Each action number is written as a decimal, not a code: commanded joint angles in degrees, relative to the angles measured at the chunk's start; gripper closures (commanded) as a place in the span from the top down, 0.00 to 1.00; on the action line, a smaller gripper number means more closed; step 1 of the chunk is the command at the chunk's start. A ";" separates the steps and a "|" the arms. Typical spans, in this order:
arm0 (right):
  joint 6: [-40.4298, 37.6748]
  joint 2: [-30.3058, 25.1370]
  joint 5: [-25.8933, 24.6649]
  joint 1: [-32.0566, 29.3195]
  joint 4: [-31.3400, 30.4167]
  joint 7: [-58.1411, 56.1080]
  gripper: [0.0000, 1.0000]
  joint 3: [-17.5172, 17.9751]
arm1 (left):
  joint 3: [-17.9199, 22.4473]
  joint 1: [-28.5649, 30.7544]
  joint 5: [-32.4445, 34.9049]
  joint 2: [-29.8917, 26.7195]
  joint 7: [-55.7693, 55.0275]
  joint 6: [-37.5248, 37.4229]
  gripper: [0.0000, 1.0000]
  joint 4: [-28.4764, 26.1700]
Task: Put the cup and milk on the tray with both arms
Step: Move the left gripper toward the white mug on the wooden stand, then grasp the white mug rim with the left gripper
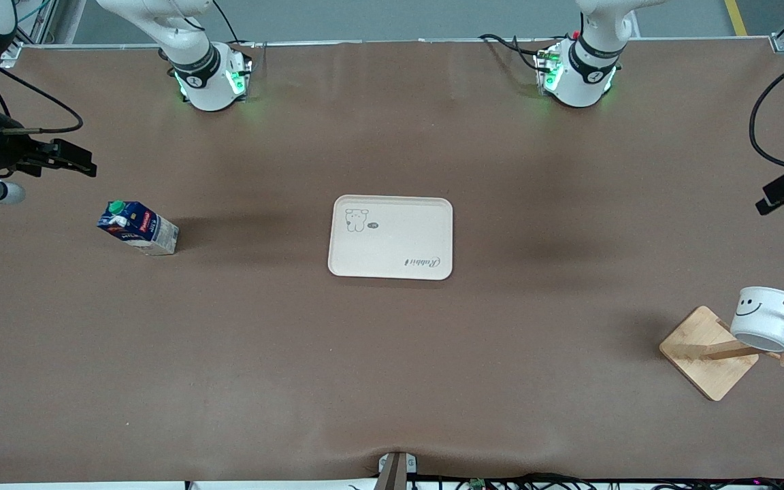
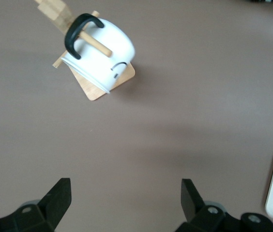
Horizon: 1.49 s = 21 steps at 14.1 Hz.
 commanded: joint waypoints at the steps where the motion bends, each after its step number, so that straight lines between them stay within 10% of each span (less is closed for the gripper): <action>1: 0.38 0.08 -0.76 -0.08 0.20 0.34 1.00 0.20 | -0.27 1.74 -2.56 -1.65 0.53 7.89 1.00 -6.23; 11: -0.40 -0.18 -0.50 0.53 1.51 0.61 1.00 0.46 | -0.36 4.20 -10.10 3.01 5.26 34.70 1.00 -16.96; 21: -0.40 0.09 -0.50 0.27 1.60 0.52 1.00 0.28 | -2.56 3.33 -14.25 9.95 6.15 50.28 0.69 -17.06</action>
